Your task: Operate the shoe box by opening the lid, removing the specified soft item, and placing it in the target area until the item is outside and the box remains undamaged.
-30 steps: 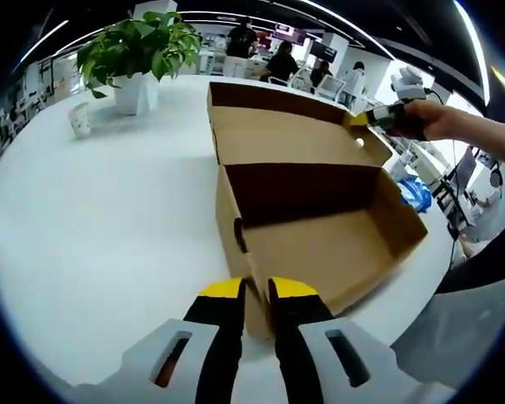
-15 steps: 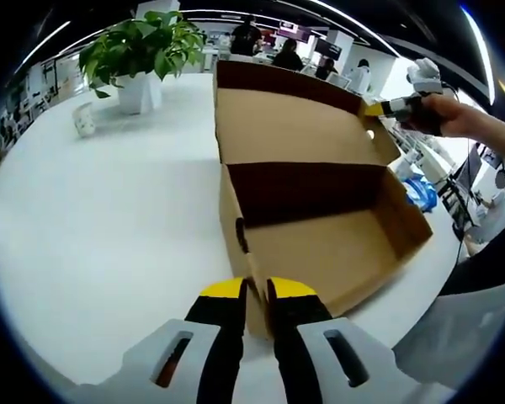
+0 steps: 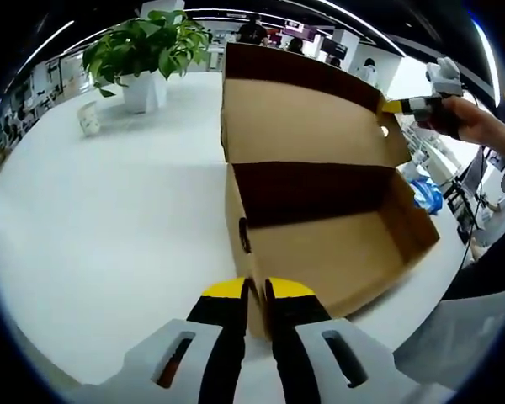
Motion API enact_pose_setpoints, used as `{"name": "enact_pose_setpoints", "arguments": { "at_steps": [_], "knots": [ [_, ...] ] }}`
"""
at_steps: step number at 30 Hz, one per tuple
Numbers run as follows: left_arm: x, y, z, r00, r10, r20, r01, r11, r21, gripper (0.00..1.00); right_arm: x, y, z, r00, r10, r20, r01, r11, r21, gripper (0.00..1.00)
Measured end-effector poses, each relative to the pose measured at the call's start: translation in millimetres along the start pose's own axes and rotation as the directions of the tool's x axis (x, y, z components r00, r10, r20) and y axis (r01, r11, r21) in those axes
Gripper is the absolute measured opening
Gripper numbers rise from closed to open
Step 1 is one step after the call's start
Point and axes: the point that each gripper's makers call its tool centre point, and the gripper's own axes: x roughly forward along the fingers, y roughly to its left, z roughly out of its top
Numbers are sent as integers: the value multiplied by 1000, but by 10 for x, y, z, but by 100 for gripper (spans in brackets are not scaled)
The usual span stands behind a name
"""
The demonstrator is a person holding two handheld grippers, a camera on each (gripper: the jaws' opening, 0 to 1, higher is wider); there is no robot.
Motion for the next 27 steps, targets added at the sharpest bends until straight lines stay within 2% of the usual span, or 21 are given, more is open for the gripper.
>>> {"name": "enact_pose_setpoints", "arguments": {
  "at_steps": [5, 14, 22, 27],
  "knots": [
    [16, 23, 20, 1000, 23, 1, -23, 999, -35, 5, -74, 14, 48, 999, 11, 32, -10, 1000, -23, 0],
    [40, -2, 51, 999, 41, 4, -41, 998, -46, 4, -154, -32, 44, 998, 8, 59, -5, 999, -44, 0],
    [83, 21, 92, 997, 72, 9, -71, 995, -64, 4, -346, 50, 20, 995, 27, 94, -20, 997, -76, 0],
    [104, 6, 111, 996, 84, 15, -83, 994, -76, 3, -443, 89, -58, 994, 27, 103, -17, 996, -90, 0]
  ]
}}
